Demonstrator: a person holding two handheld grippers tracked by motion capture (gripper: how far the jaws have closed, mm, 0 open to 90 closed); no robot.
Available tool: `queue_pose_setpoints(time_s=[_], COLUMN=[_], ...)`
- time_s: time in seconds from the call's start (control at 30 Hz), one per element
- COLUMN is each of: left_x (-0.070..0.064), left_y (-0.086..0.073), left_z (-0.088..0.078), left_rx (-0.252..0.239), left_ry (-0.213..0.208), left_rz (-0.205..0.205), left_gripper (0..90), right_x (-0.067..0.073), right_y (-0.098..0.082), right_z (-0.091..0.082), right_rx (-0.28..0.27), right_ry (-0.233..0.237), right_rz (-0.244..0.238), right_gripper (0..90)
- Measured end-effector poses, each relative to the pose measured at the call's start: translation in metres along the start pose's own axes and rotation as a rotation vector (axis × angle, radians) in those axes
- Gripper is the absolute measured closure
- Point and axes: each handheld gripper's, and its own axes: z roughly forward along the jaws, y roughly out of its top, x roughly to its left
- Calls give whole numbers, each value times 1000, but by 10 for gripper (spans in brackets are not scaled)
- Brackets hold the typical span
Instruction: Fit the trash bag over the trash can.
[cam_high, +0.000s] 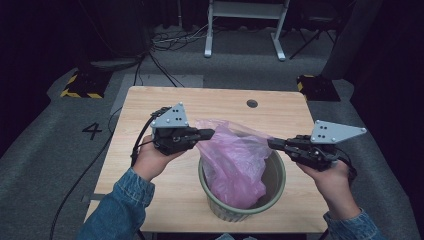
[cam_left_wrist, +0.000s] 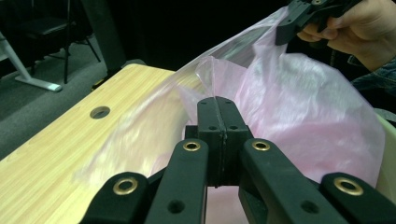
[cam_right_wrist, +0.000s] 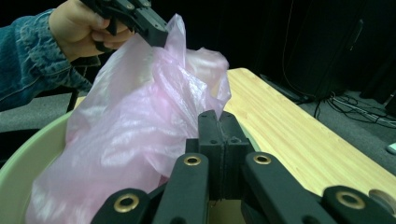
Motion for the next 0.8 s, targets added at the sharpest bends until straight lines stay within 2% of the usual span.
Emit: queue_pose_setpoints(time_s=[0.2,0.3,0.5,0.8], left_x=[5,8,12,-1], left_y=[-13,-21,-34,-66], left_z=[-16,-27,-42,-60], left_rx=[-11,-30,-39,-16], left_ry=[32,45,70,83], left_rz=[-26,-50,-86,-76], left_gripper=[899,899,899,899], right_x=[0,-4,-13,-11], right_y=[-14,-22,-35,-67], right_z=[-15,-26,-48,-72], right_rx=[22,25,22,41], right_ry=[-4,-22,-68,-82], right_rz=[-2,23,57,87], right_gripper=[900,900,900,900])
